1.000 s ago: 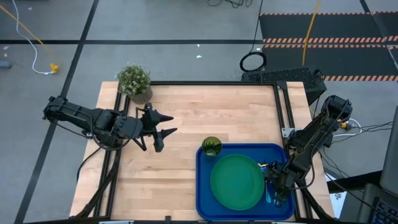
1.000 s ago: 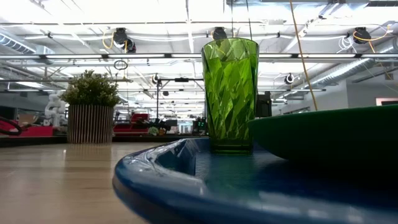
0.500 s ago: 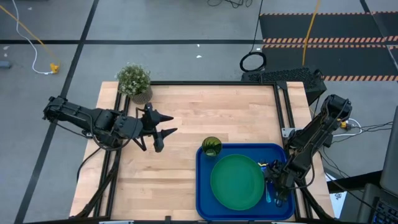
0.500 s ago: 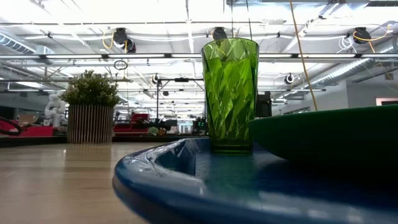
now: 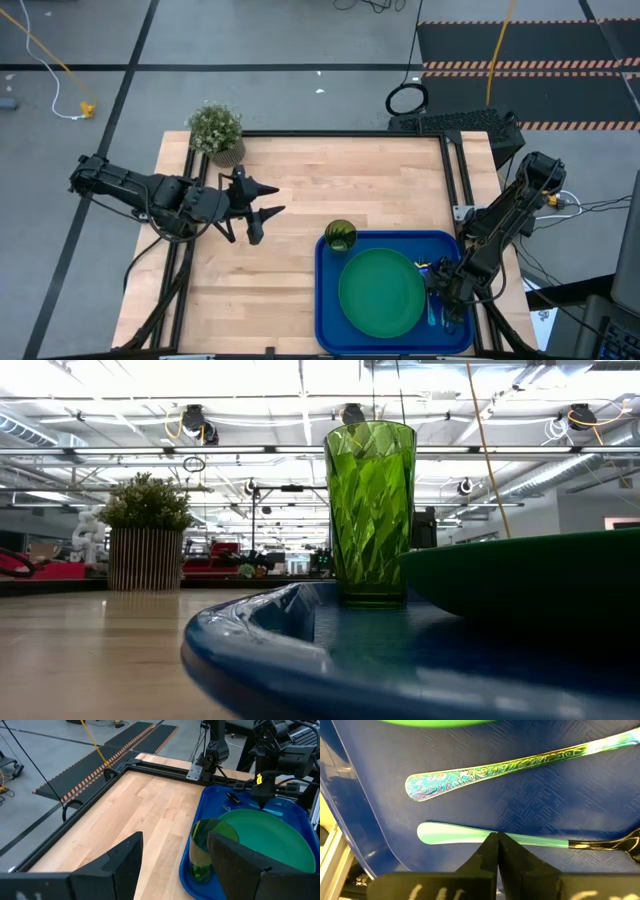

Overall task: Pick and place plate/cup/fork/spoon on tray
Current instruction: Put the blue spoon on the blue tray to the right of the blue fork

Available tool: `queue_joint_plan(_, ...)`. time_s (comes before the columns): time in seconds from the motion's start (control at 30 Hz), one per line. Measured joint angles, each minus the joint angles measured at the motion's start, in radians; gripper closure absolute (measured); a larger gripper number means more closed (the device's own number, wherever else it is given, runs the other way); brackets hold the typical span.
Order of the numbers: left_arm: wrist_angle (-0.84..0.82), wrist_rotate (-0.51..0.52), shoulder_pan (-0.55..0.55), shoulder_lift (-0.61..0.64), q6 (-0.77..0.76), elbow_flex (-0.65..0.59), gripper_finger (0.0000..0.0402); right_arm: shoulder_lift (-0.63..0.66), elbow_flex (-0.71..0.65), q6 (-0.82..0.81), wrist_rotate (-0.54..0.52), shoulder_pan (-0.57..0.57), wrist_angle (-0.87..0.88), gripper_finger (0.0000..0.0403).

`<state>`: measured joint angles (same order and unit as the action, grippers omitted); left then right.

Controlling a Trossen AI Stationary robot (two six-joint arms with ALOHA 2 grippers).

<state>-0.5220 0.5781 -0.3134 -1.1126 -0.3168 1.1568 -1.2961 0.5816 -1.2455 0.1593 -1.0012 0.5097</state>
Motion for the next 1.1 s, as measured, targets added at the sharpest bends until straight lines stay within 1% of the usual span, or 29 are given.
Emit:
queue_joint_plan(0.17,0.000,0.000,0.000,0.000,0.000,0.000,0.0176,0.017,0.008,0.001,-0.003,0.000,0.007,0.0403)
queue_joint_plan(0.37,-0.001,0.006,0.002,0.000,0.000,0.000,0.0176,0.048,0.033,-0.001,-0.020,0.001,0.104,0.0403)
queue_joint_plan(0.63,0.000,0.007,0.025,0.000,-0.002,0.000,0.0176,0.122,0.046,-0.113,-0.033,0.064,0.217,0.0403)
queue_joint_plan(0.83,0.001,0.006,0.032,0.000,-0.002,0.000,0.0176,0.163,0.046,-0.097,-0.033,0.092,0.247,0.0403)
queue_joint_plan(1.1,0.001,0.000,0.032,0.000,-0.008,0.000,0.0176,0.142,0.047,-0.111,-0.056,0.090,0.204,0.0403)
